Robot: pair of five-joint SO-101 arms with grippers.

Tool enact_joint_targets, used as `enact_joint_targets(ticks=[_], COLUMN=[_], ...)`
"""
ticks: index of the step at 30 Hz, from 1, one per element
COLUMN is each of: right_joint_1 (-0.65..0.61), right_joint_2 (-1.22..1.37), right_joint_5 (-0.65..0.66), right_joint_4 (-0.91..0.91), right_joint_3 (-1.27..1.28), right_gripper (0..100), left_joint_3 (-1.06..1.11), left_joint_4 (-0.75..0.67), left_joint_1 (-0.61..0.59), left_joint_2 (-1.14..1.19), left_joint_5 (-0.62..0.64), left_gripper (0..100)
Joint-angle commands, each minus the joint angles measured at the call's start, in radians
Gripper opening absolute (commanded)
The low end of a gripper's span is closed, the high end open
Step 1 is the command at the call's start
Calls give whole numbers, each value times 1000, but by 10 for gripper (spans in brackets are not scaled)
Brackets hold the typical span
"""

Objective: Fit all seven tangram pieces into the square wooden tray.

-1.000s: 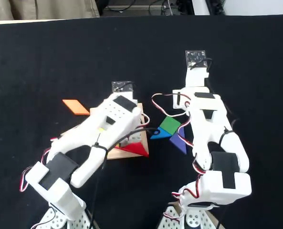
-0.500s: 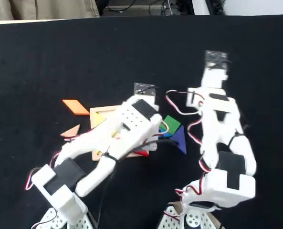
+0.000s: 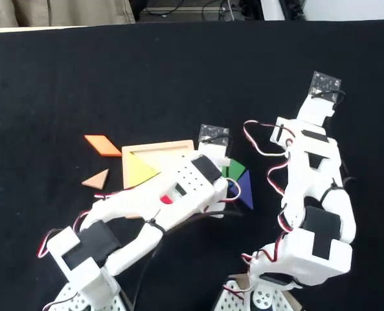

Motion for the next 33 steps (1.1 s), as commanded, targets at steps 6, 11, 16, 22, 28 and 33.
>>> enact_joint_targets(ticks=[6,11,16,22,28,33], right_joint_1=[-17,-25,-25,-25,-26,-26], right_joint_2=[-5,-5,-5,-5,-5,-5], right_joint_5=[-9,-9,-8,-8,-8,-8], right_joint_4=[-14,-14,-14,-14,-14,-14], right_joint_3=[-71,-70,-70,-70,-70,-70], right_gripper=[12,12,12,12,12,12], left_joint_3=[-31,-74,-82,-61,-50,5], left_joint_4=[-72,-86,-84,-55,-181,-292], left_joint_1=[-99,-154,-125,-137,-216,-214], left_joint_2=[75,98,57,-35,-66,12], left_joint_5=[-5,-3,-2,-5,-2,-2], left_gripper=[29,29,29,29,29,29])
